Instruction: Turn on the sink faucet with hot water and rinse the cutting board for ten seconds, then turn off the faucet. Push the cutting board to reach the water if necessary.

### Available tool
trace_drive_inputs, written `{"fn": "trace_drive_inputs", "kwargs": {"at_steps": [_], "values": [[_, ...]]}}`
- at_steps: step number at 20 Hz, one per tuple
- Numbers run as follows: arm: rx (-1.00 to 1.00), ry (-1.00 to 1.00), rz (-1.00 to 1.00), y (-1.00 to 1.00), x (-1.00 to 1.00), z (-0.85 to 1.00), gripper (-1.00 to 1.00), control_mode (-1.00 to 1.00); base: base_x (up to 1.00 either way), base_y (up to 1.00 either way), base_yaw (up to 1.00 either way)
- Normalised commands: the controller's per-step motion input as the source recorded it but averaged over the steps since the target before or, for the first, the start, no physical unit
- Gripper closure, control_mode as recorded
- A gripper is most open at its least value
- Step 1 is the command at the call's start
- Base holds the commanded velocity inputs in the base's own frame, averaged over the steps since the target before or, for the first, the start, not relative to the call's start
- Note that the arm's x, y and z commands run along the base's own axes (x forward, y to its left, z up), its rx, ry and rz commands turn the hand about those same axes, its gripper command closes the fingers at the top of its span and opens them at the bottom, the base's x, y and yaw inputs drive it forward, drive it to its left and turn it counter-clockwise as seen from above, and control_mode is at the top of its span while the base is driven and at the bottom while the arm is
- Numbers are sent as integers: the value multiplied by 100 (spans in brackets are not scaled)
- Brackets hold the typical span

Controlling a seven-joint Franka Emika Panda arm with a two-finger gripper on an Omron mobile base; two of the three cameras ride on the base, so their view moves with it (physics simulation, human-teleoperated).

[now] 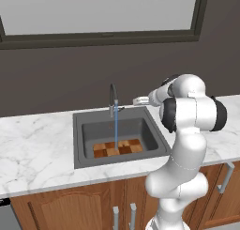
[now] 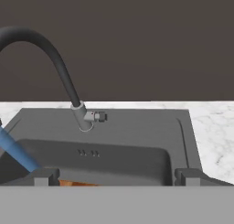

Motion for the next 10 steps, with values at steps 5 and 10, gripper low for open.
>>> {"fn": "trace_drive_inputs", "kwargs": {"at_steps": [5, 10], "values": [[0, 0, 0, 0, 0, 0, -100, -100, 0, 0, 0], [0, 0, 0, 0, 0, 0, -100, -100, 0, 0, 0]]}}
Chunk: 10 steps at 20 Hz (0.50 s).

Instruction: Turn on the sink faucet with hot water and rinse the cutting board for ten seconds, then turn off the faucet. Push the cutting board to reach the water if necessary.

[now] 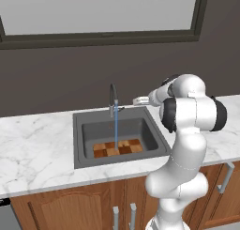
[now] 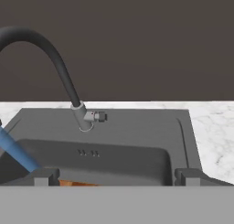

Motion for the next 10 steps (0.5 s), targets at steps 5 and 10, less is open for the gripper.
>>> {"fn": "trace_drive_inputs", "kwargs": {"at_steps": [5, 10], "values": [[0, 0, 0, 0, 0, 0, -100, -100, 0, 0, 0], [0, 0, 0, 0, 0, 0, -100, -100, 0, 0, 0]]}}
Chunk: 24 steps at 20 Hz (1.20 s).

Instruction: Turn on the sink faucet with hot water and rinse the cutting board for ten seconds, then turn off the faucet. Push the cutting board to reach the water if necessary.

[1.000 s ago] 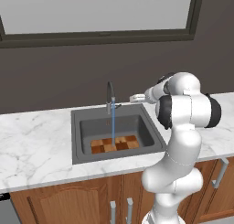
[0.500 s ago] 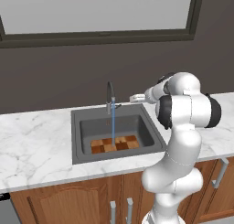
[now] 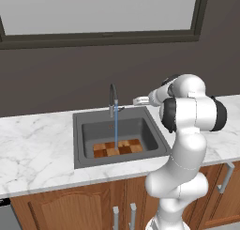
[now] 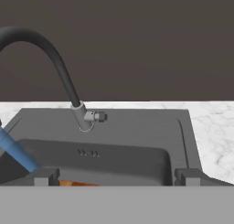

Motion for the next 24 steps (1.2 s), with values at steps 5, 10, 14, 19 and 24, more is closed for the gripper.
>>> {"fn": "trace_drive_inputs", "kwargs": {"at_steps": [5, 10, 14, 19, 24], "values": [[0, 0, 0, 0, 0, 0, -100, -100, 0, 0, 0], [0, 0, 0, 0, 0, 0, -100, -100, 0, 0, 0], [0, 0, 0, 0, 0, 0, -100, -100, 0, 0, 0], [0, 0, 0, 0, 0, 0, -100, -100, 0, 0, 0], [0, 0, 0, 0, 0, 0, -100, -100, 0, 0, 0]]}}
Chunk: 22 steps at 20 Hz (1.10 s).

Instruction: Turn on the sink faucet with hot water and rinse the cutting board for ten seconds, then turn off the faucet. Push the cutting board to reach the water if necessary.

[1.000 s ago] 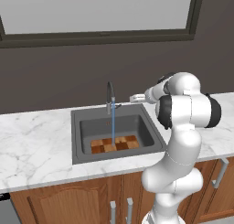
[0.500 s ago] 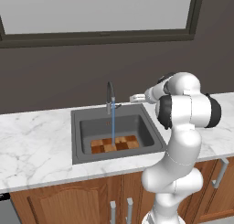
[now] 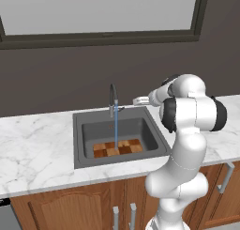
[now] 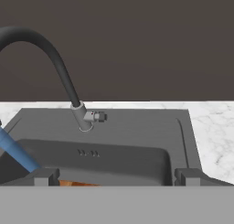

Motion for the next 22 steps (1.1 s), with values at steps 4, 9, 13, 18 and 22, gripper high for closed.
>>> {"fn": "trace_drive_inputs", "kwargs": {"at_steps": [4, 9, 13, 18, 22], "values": [[0, 0, 0, 0, 0, 0, -100, -100, 0, 0, 0], [0, 0, 0, 0, 0, 0, -100, -100, 0, 0, 0], [0, 0, 0, 0, 0, 0, -100, -100, 0, 0, 0], [0, 0, 0, 0, 0, 0, -100, -100, 0, 0, 0], [0, 0, 0, 0, 0, 0, -100, -100, 0, 0, 0]]}}
